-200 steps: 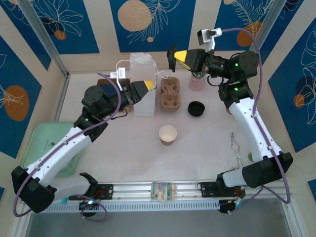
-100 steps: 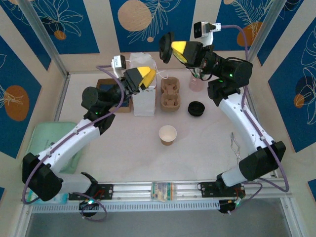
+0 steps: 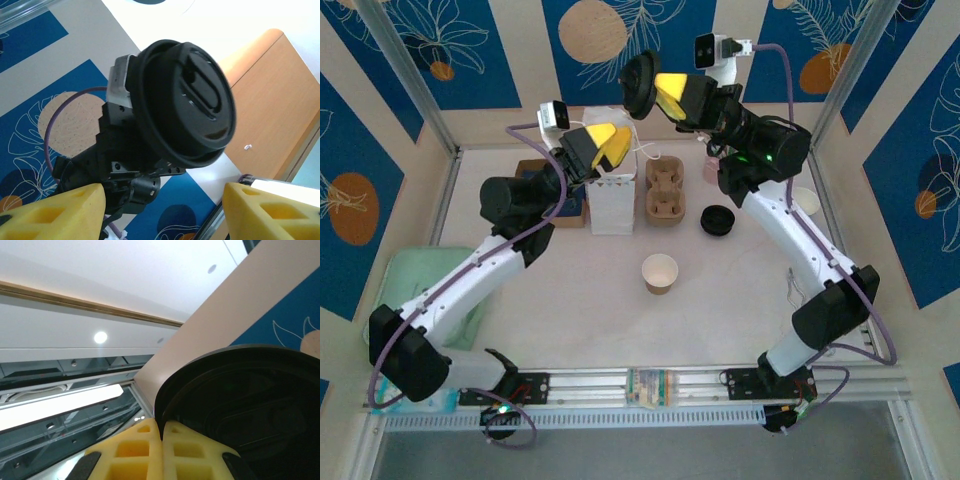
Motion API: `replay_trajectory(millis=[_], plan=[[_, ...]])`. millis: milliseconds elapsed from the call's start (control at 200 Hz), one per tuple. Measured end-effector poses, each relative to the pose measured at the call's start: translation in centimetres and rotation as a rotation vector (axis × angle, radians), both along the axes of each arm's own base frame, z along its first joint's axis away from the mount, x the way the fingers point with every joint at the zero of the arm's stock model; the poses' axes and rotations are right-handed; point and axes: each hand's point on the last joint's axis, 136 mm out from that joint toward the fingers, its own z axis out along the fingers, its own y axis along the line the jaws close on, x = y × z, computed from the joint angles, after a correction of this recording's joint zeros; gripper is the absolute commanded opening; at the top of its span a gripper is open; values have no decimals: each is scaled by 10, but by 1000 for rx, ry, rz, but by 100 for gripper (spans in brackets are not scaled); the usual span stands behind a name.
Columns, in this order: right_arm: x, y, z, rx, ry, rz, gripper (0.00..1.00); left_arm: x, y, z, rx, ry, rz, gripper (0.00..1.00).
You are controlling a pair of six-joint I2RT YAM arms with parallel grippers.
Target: Pack the takeout coffee
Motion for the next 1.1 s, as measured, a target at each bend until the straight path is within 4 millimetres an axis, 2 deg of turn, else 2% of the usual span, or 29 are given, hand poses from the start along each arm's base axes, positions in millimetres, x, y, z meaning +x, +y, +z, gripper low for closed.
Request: replay_trajectory(millis=[260,495,635,825,1101], plan=[[5,8,-3,33,20,42,0,0,5,9,-51,-7,-2,60],[-2,6,1,63,7,60,0,-3,10,23,-98,-28,-8,59],[-4,7,1,76,2,70,0,-3,11,24,-109,-28,-9,59],[1,11,-3,93,18,87,0,0,10,22,-114,-17,-14,64],[4,22,-11,86,38,112,0,1,12,24,-130,-13,-9,63]])
